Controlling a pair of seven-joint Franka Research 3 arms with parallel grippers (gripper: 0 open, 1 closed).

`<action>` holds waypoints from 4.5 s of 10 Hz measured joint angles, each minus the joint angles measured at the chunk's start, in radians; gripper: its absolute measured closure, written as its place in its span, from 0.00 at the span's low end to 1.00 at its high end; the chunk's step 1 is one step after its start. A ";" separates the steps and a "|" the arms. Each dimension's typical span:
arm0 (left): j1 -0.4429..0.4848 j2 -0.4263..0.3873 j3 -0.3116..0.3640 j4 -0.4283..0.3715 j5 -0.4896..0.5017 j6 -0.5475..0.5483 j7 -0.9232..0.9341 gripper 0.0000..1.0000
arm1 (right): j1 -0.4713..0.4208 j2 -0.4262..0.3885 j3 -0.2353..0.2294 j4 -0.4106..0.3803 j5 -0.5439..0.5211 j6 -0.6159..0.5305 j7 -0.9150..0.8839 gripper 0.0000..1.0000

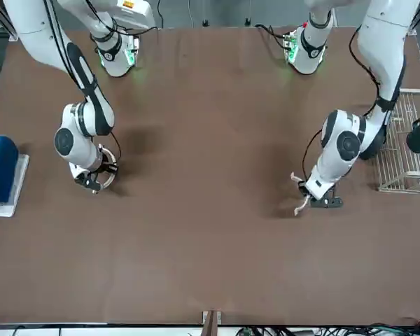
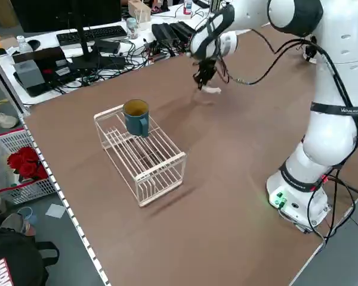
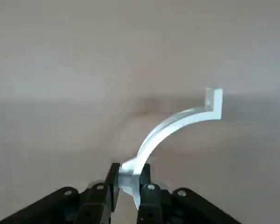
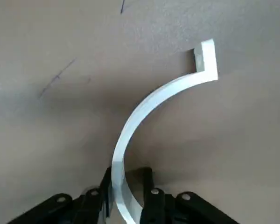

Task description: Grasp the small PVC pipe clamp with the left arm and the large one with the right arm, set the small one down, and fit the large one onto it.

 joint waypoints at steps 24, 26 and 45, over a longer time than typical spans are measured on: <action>-0.740 0.549 0.081 0.785 -0.120 -0.214 -0.440 0.38 | 0.053 -0.078 0.245 0.665 0.003 -0.702 0.149 0.91; -0.708 0.498 0.079 0.806 -0.123 -0.288 -0.440 0.21 | 0.073 -0.035 0.289 0.704 0.003 -0.700 0.230 0.91; -0.088 -0.430 0.124 0.453 -0.233 -0.844 0.195 0.01 | 0.459 0.503 0.317 0.921 -0.292 -0.346 0.739 0.91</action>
